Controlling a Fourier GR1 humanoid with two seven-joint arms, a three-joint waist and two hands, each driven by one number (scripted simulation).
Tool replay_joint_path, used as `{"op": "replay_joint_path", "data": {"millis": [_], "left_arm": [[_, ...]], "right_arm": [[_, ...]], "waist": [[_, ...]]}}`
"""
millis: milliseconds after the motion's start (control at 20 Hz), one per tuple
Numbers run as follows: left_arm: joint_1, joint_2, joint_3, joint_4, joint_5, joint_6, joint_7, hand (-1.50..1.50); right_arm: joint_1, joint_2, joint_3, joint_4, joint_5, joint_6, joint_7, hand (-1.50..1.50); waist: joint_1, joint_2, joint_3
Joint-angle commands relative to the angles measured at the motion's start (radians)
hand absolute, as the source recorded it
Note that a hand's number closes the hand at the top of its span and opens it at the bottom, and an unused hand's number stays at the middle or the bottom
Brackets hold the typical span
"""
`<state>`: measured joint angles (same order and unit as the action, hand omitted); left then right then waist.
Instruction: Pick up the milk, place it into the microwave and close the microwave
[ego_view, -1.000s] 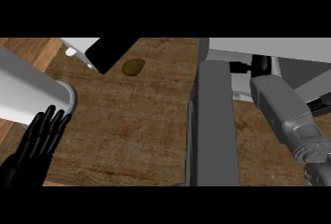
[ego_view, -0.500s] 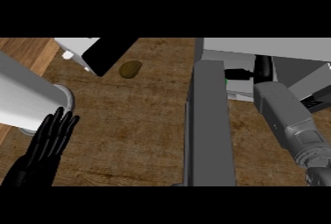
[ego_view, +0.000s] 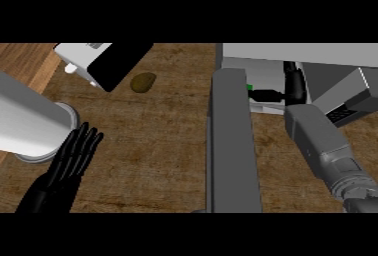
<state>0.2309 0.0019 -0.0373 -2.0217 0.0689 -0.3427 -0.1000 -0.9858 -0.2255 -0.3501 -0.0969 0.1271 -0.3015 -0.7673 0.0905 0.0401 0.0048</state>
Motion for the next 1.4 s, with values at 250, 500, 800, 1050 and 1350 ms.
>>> {"op": "replay_joint_path", "data": {"millis": [250, 500, 800, 1050, 1350], "left_arm": [[-0.042, 0.025, -0.031, 0.106, 0.007, -0.047, -0.002, -1.5], [-0.133, 0.037, -0.094, 0.164, -0.041, -0.075, 0.031, -1.5], [-0.225, 0.03, -0.142, 0.282, -0.134, -0.08, -0.023, 1.5], [-0.254, 0.002, -0.163, 0.38, -0.173, -0.059, -0.031, 1.5], [-0.286, -0.001, -0.295, 0.487, -0.312, -0.042, -0.046, 1.5]], "right_arm": [[0.139, 0.034, -0.03, -0.025, -0.039, 0.188, -0.154, -1.5], [0.196, 0.088, -0.025, -0.034, -0.045, 0.21, -0.191, -1.5], [0.27, 0.073, 0.012, -0.114, -0.038, 0.267, -0.212, -1.5], [0.402, 0.112, 0.067, -0.277, -0.047, 0.3, -0.186, -1.5], [0.532, 0.126, 0.121, -0.457, -0.045, 0.326, -0.145, -1.5]], "waist": [[-0.045, -0.016, -0.002], [-0.067, -0.027, -0.003], [-0.091, -0.039, -0.005], [-0.103, -0.045, -0.006], [-0.122, -0.05, -0.007]]}}
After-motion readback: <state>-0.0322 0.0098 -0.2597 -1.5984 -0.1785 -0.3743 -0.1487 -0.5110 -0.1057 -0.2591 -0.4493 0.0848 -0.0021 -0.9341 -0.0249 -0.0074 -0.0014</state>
